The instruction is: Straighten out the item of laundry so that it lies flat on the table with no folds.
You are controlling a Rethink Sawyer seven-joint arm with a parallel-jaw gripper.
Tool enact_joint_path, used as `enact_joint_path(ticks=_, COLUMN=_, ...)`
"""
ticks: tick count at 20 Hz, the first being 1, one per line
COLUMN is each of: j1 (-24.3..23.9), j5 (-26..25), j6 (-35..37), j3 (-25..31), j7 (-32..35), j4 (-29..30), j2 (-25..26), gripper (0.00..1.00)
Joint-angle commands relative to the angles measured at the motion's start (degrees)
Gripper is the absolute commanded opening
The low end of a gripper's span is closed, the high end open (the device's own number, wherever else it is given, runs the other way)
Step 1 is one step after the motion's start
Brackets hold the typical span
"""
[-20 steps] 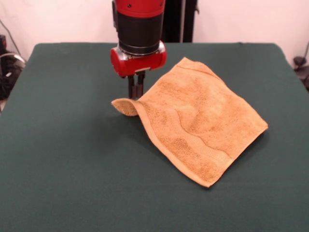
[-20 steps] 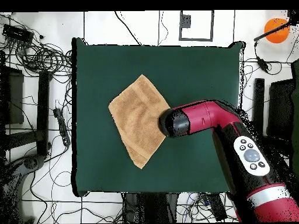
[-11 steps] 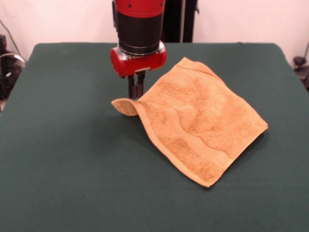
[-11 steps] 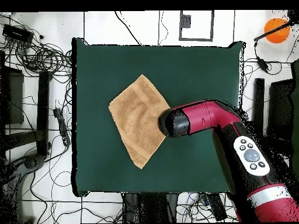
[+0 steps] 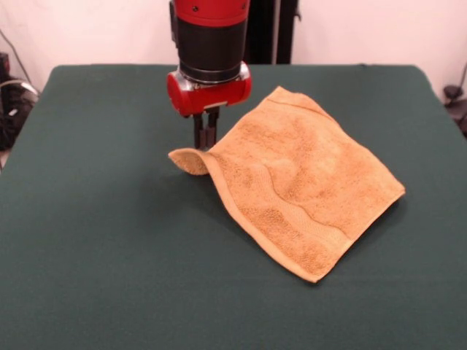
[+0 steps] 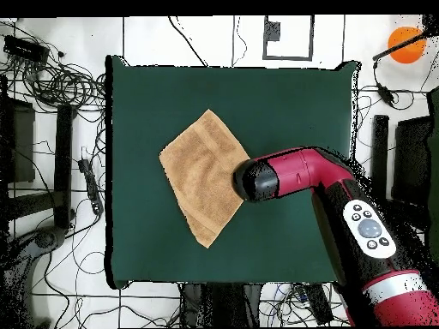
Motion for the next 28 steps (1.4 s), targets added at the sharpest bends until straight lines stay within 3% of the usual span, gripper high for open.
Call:
enact_joint_path(ticks=1, j1=0.85, j5=-1.83, j6=1.62, j3=2.84, j7=-12.32, j4=1.08, j2=2.99, gripper=0.0)
enact_joint_path(ticks=28, j1=0.66, j5=-2.52, j6=-0.45, j3=1.91, j7=-9.72, j4=1.12, j2=2.86, gripper=0.0)
